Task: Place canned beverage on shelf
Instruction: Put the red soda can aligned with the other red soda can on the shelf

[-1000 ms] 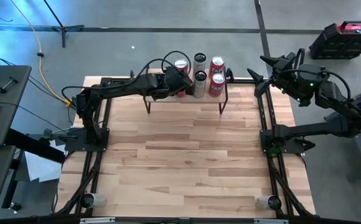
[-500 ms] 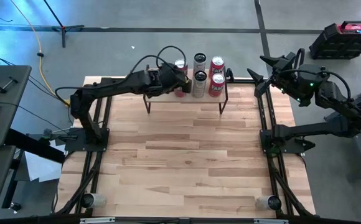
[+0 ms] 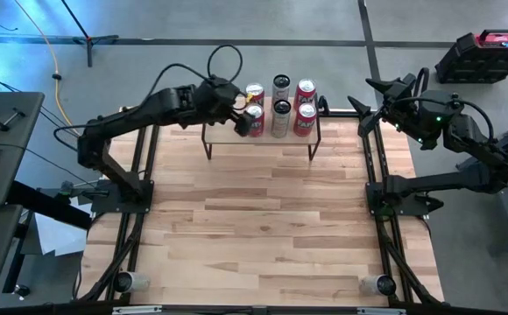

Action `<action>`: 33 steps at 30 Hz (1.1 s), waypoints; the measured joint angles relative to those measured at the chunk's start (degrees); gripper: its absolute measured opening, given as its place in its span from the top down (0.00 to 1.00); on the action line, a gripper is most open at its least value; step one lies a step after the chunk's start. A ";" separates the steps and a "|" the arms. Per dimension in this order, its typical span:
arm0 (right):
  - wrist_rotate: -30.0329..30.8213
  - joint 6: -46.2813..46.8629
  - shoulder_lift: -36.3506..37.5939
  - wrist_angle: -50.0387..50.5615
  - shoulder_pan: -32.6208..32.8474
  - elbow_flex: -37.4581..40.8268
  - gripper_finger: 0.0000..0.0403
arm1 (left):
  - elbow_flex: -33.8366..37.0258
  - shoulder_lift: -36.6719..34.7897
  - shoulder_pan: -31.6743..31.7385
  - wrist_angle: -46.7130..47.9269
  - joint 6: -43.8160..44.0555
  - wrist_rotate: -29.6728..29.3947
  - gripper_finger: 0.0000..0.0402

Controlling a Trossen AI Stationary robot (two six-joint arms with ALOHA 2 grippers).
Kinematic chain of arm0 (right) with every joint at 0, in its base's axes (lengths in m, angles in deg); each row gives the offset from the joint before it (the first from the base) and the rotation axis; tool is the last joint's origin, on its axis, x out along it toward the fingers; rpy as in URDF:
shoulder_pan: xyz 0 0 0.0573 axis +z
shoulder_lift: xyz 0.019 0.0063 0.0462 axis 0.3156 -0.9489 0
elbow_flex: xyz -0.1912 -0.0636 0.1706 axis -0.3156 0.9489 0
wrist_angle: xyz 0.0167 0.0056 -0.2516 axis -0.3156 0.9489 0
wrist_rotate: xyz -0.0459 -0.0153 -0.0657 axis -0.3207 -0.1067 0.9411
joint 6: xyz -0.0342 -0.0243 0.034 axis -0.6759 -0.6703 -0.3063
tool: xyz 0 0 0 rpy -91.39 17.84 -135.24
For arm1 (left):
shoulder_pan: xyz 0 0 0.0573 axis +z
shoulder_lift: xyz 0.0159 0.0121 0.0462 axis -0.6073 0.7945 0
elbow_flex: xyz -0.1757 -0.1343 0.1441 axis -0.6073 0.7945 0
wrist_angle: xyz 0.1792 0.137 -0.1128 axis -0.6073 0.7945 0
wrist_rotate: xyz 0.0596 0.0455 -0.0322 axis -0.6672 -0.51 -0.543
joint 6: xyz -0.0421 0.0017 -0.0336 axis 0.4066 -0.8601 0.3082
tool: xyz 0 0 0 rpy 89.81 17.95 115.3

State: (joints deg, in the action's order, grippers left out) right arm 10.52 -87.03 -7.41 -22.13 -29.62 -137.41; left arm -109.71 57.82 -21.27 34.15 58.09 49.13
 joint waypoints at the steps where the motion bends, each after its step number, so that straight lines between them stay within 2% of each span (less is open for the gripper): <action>1: 0.00 0.98 0.00 -0.02 -0.01 0.00 0.25 | 0.00 -0.56 0.12 0.33 -1.19 -0.10 0.02; 6: 0.01 6.38 0.00 -0.02 -0.01 0.00 0.25 | -0.02 -2.89 2.59 2.47 -7.35 -0.54 0.02; 14: 0.17 14.30 -0.50 -2.10 -0.02 0.00 0.25 | 0.49 -3.63 5.37 7.57 -15.55 2.33 0.02; 18: 0.17 14.76 -1.18 -3.83 0.00 -0.02 0.25 | 2.64 -3.57 5.40 7.29 -18.08 2.32 0.02; 27: -0.02 15.54 -3.38 -4.34 0.00 -0.02 0.25 | 7.28 -3.58 8.04 3.40 -16.23 0.94 0.02; 33: -2.31 17.87 -3.36 -4.29 0.00 -0.02 0.25 | 9.93 -3.63 9.84 -3.21 -17.95 6.13 0.02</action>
State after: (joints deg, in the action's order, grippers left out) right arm 8.21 -69.16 -10.77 -26.41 -29.62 -137.43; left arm -99.78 54.19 -11.43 30.94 40.14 55.27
